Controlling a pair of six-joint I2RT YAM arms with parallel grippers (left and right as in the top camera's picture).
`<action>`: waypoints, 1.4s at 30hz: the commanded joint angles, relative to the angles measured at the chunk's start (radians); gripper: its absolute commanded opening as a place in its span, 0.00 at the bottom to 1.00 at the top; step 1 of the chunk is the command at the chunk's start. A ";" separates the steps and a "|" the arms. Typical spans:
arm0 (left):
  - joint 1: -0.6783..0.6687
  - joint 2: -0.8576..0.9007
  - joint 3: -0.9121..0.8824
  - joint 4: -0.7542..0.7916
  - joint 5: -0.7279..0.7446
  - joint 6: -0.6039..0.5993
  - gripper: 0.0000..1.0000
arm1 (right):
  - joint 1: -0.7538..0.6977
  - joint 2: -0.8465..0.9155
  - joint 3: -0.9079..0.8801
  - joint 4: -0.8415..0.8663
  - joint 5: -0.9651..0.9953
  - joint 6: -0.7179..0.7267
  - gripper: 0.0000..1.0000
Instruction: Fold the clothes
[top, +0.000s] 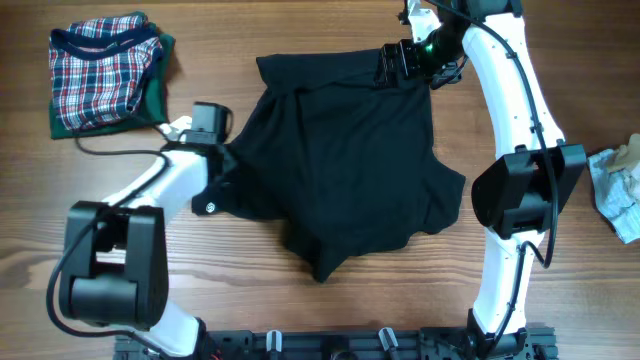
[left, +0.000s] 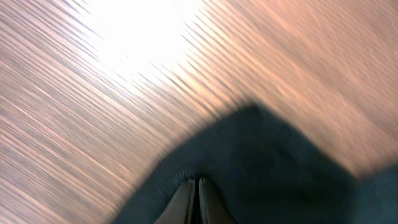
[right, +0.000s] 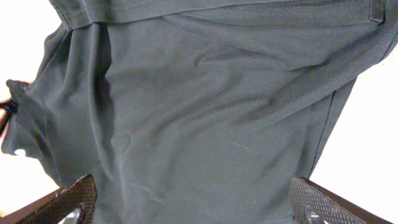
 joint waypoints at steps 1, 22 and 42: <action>0.093 0.004 -0.010 0.052 -0.058 -0.014 0.04 | 0.001 -0.004 -0.001 0.002 -0.023 -0.017 0.99; 0.132 -0.204 0.003 -0.042 0.606 0.276 0.43 | 0.016 -0.768 -0.285 -0.200 0.242 0.282 1.00; 0.067 -0.204 -0.002 -0.049 0.541 0.327 0.48 | 0.016 -1.035 -1.506 0.652 0.207 0.572 0.79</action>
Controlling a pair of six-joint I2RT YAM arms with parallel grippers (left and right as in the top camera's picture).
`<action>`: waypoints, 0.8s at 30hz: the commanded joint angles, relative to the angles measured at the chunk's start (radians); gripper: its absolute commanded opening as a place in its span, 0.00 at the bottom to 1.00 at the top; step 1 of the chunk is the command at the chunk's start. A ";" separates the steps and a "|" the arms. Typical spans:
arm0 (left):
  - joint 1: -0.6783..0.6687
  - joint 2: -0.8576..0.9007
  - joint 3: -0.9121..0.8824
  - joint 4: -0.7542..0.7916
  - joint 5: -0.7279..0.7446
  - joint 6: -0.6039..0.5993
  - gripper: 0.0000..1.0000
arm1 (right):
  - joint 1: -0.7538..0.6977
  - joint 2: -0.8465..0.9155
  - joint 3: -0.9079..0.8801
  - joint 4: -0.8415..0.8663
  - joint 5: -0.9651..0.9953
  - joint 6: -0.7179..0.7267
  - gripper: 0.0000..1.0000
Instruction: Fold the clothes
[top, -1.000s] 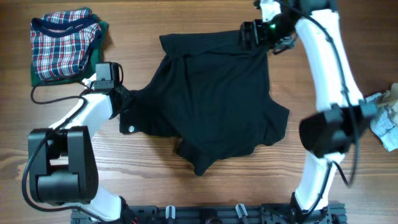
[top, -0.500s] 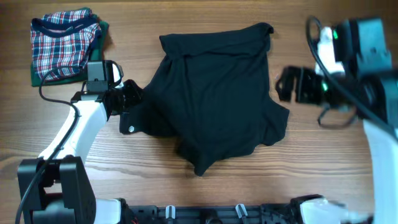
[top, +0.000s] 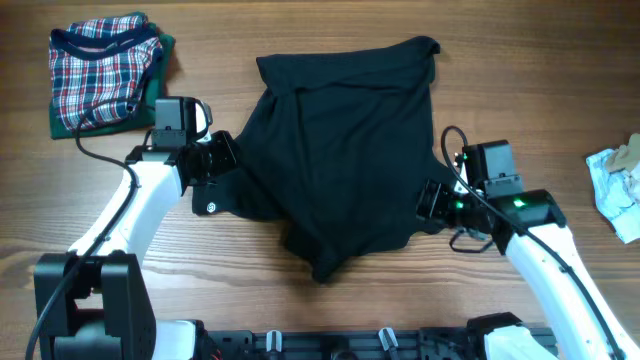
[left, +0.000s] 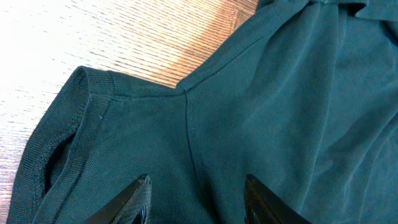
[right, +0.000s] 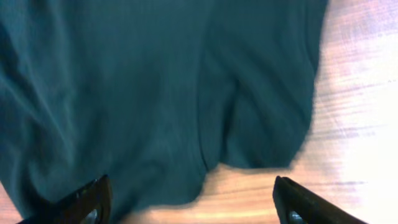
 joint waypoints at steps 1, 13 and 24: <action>-0.004 -0.022 -0.002 0.005 -0.009 0.019 0.49 | 0.004 0.079 -0.001 0.084 0.085 0.073 0.75; -0.004 -0.022 -0.002 0.006 -0.010 0.019 0.53 | -0.015 0.436 -0.001 0.237 0.211 0.238 0.13; -0.004 -0.022 -0.002 0.014 -0.010 0.019 0.56 | -0.292 0.471 0.000 0.348 0.240 0.023 0.09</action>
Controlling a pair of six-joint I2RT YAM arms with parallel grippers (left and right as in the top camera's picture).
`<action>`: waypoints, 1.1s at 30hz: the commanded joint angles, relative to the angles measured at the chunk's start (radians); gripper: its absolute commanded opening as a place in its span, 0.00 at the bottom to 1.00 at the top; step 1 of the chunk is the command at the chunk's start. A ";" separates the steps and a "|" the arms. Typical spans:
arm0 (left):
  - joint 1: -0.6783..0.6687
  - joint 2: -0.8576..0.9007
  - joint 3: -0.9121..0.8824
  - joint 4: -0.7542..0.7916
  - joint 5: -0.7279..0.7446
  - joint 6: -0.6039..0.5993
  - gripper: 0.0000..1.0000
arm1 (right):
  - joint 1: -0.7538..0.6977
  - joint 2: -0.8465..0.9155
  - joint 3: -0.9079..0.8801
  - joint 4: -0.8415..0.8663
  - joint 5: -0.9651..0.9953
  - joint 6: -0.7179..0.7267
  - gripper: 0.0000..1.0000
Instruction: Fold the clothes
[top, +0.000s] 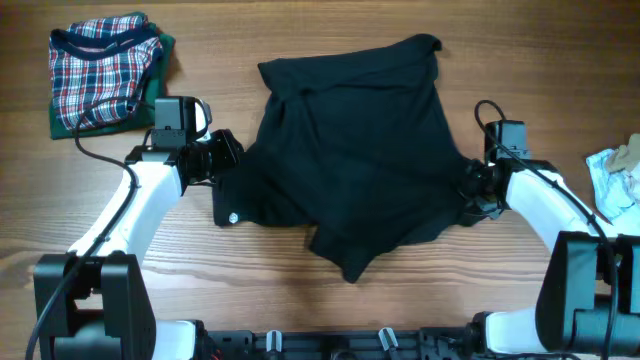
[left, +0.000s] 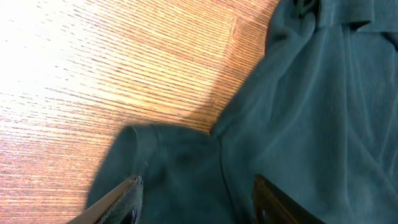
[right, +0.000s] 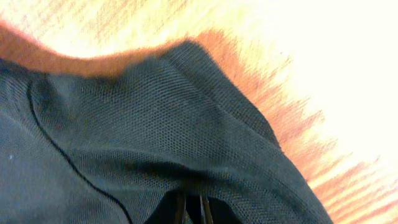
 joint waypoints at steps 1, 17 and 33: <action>-0.004 -0.020 -0.002 0.003 -0.003 0.016 0.56 | -0.029 0.035 -0.001 0.060 0.016 -0.229 0.11; -0.004 -0.020 -0.002 0.011 -0.060 0.016 0.61 | 0.267 -0.224 0.191 -0.519 -0.450 -0.569 0.68; -0.260 -0.011 -0.054 -0.185 0.080 -0.074 0.04 | 0.409 -0.224 0.086 -0.297 -0.385 -0.419 0.66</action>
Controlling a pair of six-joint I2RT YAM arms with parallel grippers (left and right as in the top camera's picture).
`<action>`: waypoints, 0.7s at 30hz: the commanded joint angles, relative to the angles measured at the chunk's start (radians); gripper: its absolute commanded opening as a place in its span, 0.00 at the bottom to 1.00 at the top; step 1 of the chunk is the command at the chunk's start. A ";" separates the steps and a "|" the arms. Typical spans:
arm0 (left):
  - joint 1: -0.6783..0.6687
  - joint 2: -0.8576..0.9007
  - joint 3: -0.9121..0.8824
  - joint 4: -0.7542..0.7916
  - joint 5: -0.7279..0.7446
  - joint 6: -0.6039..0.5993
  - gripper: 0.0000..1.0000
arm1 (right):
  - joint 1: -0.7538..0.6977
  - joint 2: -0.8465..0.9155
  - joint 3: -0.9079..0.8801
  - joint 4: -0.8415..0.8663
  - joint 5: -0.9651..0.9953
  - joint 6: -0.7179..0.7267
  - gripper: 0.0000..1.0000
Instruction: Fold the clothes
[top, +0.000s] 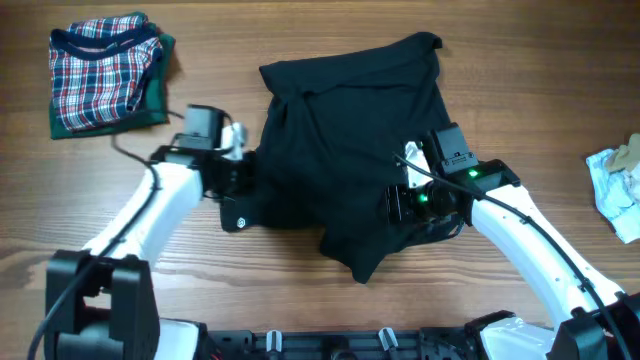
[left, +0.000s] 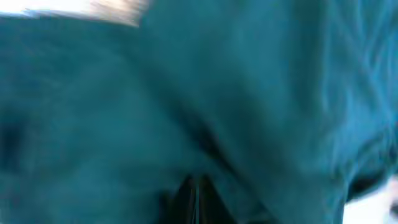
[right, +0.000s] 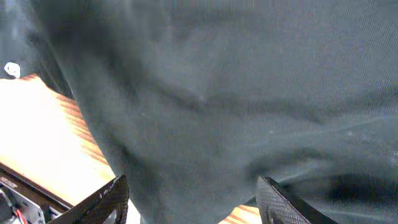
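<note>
The black shirt lies spread in the middle of the wooden table, its right sleeve folded in over the body. My left gripper sits at the shirt's left sleeve and is shut on the fabric; in the left wrist view the closed fingertips are buried in blurred dark cloth. My right gripper hangs open over the shirt's lower right part. Its wide-apart jaws frame the fabric, with nothing between them.
A folded plaid garment on a green one lies at the far left corner. A crumpled pale cloth is at the right edge. The arm mounting rail runs along the near edge.
My right gripper let go of the right sleeve and now stands open further left over the shirt, the sleeve lying folded inward. My left gripper, open before, has shut on the left sleeve.
First my left gripper was shut at the shirt's left side and the right was open at the far collar. Then both were open, each by a sleeve. The right then shut on the right sleeve; now that sleeve is folded in and the left grips its sleeve.
</note>
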 joint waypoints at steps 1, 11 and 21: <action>-0.141 -0.002 -0.065 -0.003 -0.122 -0.121 0.04 | 0.001 -0.009 -0.003 0.012 0.013 0.011 0.66; -0.167 0.134 -0.210 0.246 -0.386 -0.419 0.04 | 0.001 -0.009 -0.003 0.064 0.013 0.011 0.66; 0.070 0.383 -0.210 0.413 -0.516 -0.545 0.06 | -0.011 -0.009 -0.003 0.111 0.099 0.038 0.74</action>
